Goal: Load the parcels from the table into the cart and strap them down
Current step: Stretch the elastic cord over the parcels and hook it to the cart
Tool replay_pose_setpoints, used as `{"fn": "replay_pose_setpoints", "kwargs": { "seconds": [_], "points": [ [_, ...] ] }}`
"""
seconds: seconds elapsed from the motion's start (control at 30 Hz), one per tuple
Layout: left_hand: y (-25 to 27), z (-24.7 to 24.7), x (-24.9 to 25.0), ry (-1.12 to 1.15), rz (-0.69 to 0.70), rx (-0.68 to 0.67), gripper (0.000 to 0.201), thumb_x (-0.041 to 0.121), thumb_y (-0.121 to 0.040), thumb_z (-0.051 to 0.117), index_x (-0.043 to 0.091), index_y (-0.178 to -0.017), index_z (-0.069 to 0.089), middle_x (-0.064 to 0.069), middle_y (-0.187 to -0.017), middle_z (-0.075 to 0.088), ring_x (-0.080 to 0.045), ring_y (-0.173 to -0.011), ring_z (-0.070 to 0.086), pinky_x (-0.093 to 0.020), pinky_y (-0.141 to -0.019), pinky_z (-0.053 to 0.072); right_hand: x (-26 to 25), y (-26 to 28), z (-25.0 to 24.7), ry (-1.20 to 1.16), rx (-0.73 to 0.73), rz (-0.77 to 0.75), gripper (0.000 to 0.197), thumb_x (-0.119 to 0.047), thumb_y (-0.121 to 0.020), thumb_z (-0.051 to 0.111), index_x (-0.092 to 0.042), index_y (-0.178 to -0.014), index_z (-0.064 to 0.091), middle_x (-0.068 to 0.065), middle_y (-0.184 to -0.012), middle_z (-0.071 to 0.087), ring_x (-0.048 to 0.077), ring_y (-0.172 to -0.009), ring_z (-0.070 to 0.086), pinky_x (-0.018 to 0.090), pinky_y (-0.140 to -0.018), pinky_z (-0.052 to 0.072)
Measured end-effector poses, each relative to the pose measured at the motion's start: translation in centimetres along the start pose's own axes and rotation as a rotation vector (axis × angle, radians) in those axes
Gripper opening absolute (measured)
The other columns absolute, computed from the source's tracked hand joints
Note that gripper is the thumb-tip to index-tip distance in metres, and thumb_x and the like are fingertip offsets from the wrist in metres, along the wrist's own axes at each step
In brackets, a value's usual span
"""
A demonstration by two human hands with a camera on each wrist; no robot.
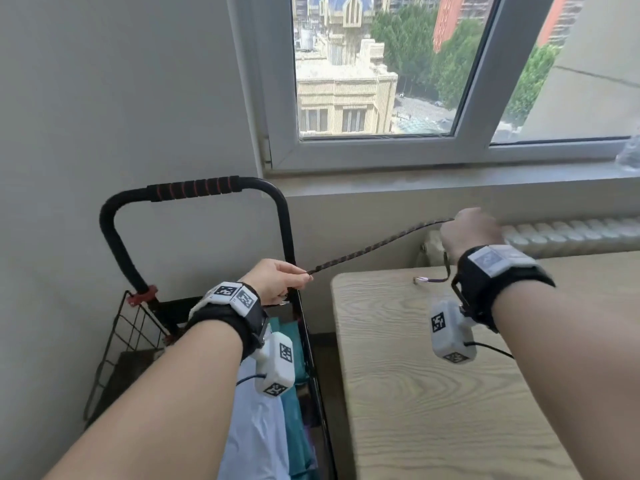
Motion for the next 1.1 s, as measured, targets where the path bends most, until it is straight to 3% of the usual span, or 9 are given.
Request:
{"fn": "replay_pose_setpoints", "kwargs": {
  "seconds": [0.1, 0.23, 0.33, 0.47, 0.6, 0.7, 0.8, 0.97, 1.1],
  "points": [
    [-0.8, 1.0, -3.1, -0.074, -0.056, -0.042, 0.008, 0.012, -0.087, 0.07, 0.017, -0.091, 0.075, -0.004, -0.083, 0.071, -0.006, -0.04, 0.031, -0.018, -0.042, 0.026, 1.9, 1.3, 4.9, 0.24, -0.223, -0.008, 0.01, -0.016, -0.088, 0.053, -0.006, -0.086, 0.055, 0.015, -0.098, 0.062, 0.033, -0.096, 0.061, 0.033, -0.075, 0.047],
    [-1.0, 2.6, -5.7, -0.189, -0.08, -0.098, 0.01, 0.018, -0.089, 0.068, 0.02, -0.096, 0.075, 0.007, -0.075, 0.068, -0.007, -0.054, 0.038, -0.019, -0.051, 0.033, 3.1, 3.2, 11.3, 0.418, -0.493, -0.131, 0.021, -0.024, -0.069, 0.062, -0.011, -0.086, 0.068, 0.008, -0.097, 0.07, 0.029, -0.09, 0.065, 0.036, -0.083, 0.055],
    [-1.4, 3.2, -6.8, -0.226, -0.073, -0.137, 0.011, 0.023, -0.09, 0.067, 0.023, -0.098, 0.074, 0.012, -0.069, 0.065, -0.008, -0.06, 0.04, -0.02, -0.055, 0.034, 1.3, 5.9, 13.7, 0.154, -0.662, -0.261, 0.031, -0.017, -0.08, 0.068, -0.023, -0.11, 0.068, -0.003, -0.112, 0.067, 0.019, -0.097, 0.065, 0.029, -0.082, 0.053],
    [-1.9, 3.3, -7.6, -0.238, -0.059, -0.191, 0.011, 0.029, -0.089, 0.068, 0.029, -0.098, 0.075, 0.009, -0.081, 0.07, -0.006, -0.062, 0.043, -0.02, -0.057, 0.036, -1.5, 9.4, 16.5, -0.184, -1.022, -0.193, 0.029, -0.01, -0.089, 0.066, -0.017, -0.117, 0.065, 0.004, -0.104, 0.07, 0.012, -0.077, 0.071, 0.023, -0.07, 0.057],
    [-2.2, 2.7, -8.2, -0.247, -0.068, -0.209, 0.008, 0.032, -0.089, 0.067, 0.03, -0.095, 0.073, 0.013, -0.081, 0.071, 0.0, -0.061, 0.047, -0.02, -0.06, 0.04, -1.6, 9.9, 17.4, -0.075, -0.973, -0.259, 0.009, -0.021, -0.09, 0.067, -0.013, -0.093, 0.072, 0.002, -0.076, 0.07, 0.007, -0.062, 0.064, 0.014, -0.059, 0.053],
    [-2.6, 1.8, -9.0, -0.276, -0.08, -0.207, 0.011, 0.032, -0.09, 0.067, 0.026, -0.092, 0.075, 0.011, -0.084, 0.075, 0.002, -0.05, 0.044, -0.019, -0.052, 0.037, -0.3, 8.4, 17.6, 0.024, -0.832, -0.241, 0.016, -0.024, -0.088, 0.069, -0.015, -0.077, 0.073, 0.003, -0.068, 0.069, 0.011, -0.057, 0.061, 0.023, -0.061, 0.054],
    [-2.8, 1.8, -9.3, -0.31, -0.082, -0.262, 0.012, 0.031, -0.087, 0.07, 0.022, -0.091, 0.077, 0.007, -0.087, 0.076, 0.002, -0.048, 0.043, -0.017, -0.047, 0.033, 0.4, 7.7, 17.7, 0.079, -0.777, -0.18, 0.014, -0.022, -0.087, 0.07, -0.013, -0.077, 0.075, 0.002, -0.066, 0.069, 0.012, -0.056, 0.061, 0.027, -0.064, 0.056],
    [-3.8, 2.5, -9.4, -0.365, -0.02, -0.164, 0.013, 0.029, -0.086, 0.072, 0.02, -0.094, 0.075, 0.005, -0.093, 0.069, -0.008, -0.086, 0.059, -0.019, -0.059, 0.042, -0.2, 8.1, 18.0, 0.156, -0.795, -0.174, 0.016, -0.02, -0.089, 0.066, -0.01, -0.099, 0.075, 0.0, -0.082, 0.072, 0.009, -0.061, 0.062, 0.022, -0.053, 0.048],
    [-4.6, 3.3, -9.9, -0.297, -0.062, -0.202, 0.008, 0.03, -0.087, 0.071, 0.022, -0.09, 0.073, 0.001, -0.094, 0.067, -0.011, -0.085, 0.061, -0.019, -0.058, 0.05, -1.2, 8.8, 19.2, -0.15, -0.945, -0.15, 0.03, -0.009, -0.088, 0.067, -0.016, -0.117, 0.067, 0.001, -0.105, 0.071, 0.008, -0.066, 0.067, 0.018, -0.058, 0.052]
  ]
}}
Point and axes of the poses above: each hand's wrist, its own y-axis away from the middle knuckle, its own z-axis out of the palm, x = y × z, the point moved 1 cm from there along -y, towards the middle knuckle
